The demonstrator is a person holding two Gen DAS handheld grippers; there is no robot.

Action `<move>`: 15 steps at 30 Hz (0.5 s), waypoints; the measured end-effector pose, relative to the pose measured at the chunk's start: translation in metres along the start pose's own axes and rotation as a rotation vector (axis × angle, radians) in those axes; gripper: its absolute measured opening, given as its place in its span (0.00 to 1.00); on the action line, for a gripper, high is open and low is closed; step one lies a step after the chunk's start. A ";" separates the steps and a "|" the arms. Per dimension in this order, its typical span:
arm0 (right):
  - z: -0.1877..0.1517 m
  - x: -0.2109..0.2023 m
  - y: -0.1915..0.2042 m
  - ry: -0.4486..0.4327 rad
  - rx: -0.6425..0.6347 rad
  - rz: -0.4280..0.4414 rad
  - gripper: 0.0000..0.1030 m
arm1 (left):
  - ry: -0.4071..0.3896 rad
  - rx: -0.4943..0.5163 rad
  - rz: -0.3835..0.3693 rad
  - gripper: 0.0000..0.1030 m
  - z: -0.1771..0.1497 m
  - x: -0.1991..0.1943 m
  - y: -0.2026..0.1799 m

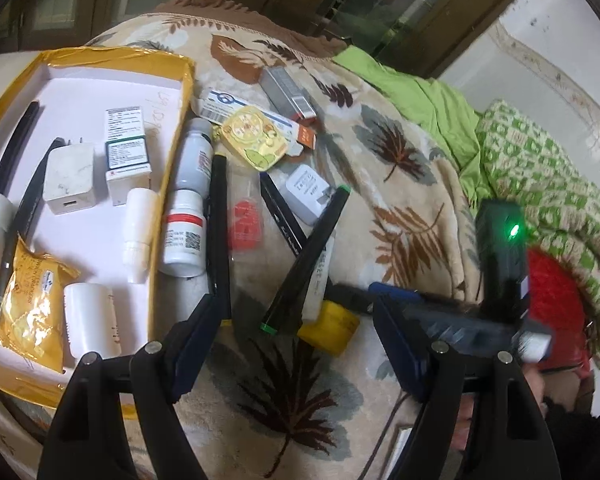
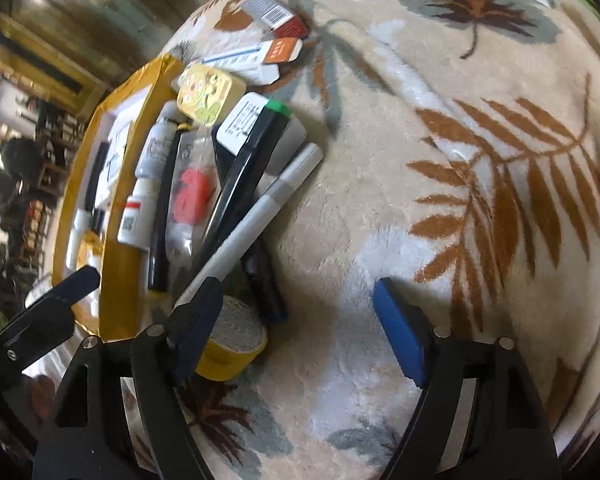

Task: Organize objects
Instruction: 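Move both tools back over the pile of items, then grasp a green-capped black marker with the left tool while the right tool grasps the yellow round tin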

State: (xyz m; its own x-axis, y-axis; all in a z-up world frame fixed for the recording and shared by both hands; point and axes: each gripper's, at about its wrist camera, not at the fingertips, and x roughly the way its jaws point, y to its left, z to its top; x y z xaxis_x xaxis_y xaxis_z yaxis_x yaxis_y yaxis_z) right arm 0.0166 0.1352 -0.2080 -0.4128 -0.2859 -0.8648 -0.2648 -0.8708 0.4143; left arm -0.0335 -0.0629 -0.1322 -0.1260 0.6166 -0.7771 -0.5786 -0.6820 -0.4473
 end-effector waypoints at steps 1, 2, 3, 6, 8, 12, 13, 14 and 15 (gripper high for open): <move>0.001 -0.003 -0.005 -0.004 0.041 0.034 0.76 | 0.004 0.015 0.008 0.75 -0.001 0.002 -0.002; 0.003 -0.007 -0.011 -0.012 0.082 0.071 0.76 | 0.008 0.028 0.010 0.75 -0.001 0.005 -0.003; 0.005 -0.012 -0.018 -0.023 0.119 0.107 0.76 | 0.013 0.038 0.007 0.75 -0.001 0.007 -0.004; 0.011 -0.025 -0.029 -0.058 0.155 0.110 0.66 | -0.012 0.022 -0.022 0.74 0.008 0.003 -0.001; 0.010 -0.030 -0.024 -0.077 0.135 0.157 0.66 | -0.020 -0.047 -0.062 0.74 0.016 0.000 0.010; 0.000 -0.023 0.010 -0.056 0.000 0.208 0.66 | -0.012 -0.123 -0.087 0.55 0.031 -0.002 0.024; -0.004 -0.022 0.020 -0.048 -0.048 0.208 0.66 | -0.007 -0.137 -0.095 0.55 0.035 -0.002 0.026; -0.009 -0.020 0.028 -0.043 -0.089 0.196 0.66 | -0.006 -0.145 -0.101 0.55 0.037 -0.001 0.027; -0.013 -0.020 0.036 -0.055 -0.133 0.165 0.66 | -0.003 -0.151 -0.104 0.55 0.040 -0.001 0.028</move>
State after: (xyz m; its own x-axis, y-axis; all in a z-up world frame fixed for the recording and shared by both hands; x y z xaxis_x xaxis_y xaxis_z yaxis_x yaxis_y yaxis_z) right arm 0.0268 0.1040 -0.1793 -0.4888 -0.4103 -0.7699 -0.0740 -0.8599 0.5052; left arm -0.0817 -0.0666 -0.1266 -0.0748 0.6878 -0.7221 -0.4613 -0.6658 -0.5864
